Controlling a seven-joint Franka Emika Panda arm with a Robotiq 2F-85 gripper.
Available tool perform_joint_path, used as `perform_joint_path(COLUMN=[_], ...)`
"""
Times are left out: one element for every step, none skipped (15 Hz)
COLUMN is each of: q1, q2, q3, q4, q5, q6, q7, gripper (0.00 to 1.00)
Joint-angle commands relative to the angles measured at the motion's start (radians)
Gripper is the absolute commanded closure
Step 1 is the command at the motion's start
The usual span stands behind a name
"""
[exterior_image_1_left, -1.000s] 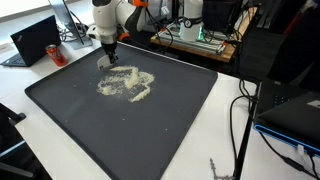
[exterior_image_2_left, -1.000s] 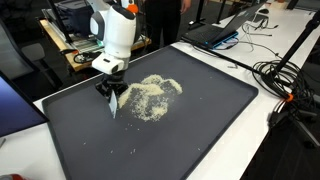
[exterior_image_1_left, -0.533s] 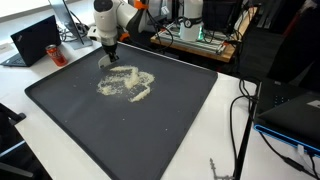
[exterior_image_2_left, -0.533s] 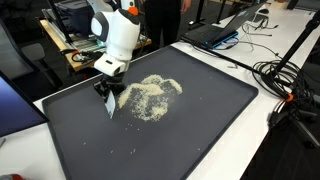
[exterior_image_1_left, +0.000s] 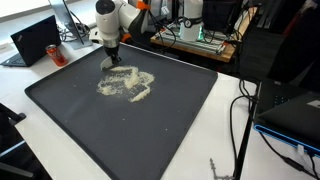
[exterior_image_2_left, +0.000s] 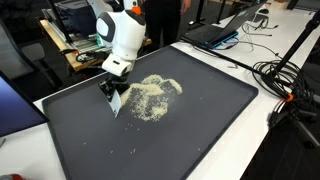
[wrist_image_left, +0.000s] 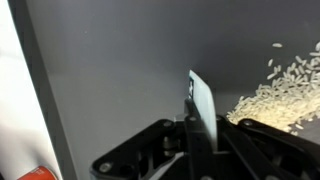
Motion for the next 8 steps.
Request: perform_joint_path(q1=[-0.016,-0.013,-0.009,-0.004,-0.002,0.0,0.002,0.001], q2=[-0.025,-0.031,-0.039,-0.05,-0.062,-0.073,-0.088,-0.106], q3=[0.06,0.065,0.069,0.072,0.079,0.085,0.093,0.107], q4=[-0.023,-0.03,-0.037,-0.048,-0.059,-0.069,-0.086,-0.103], q5=[-0.002,-0.006,-0.01,-0.016,-0.016,-0.019,-0.019,-0.013], q6=[-0.025,-0.029,-0.033,-0.039,-0.043,-0.045,-0.045,-0.048], q7=[-0.015,-0.013,-0.012,-0.008,-0.007,-0.004,-0.002,-0.007], gripper=[0.99,0.99,0.99,0.99,0.99,0.99,0.99,0.99])
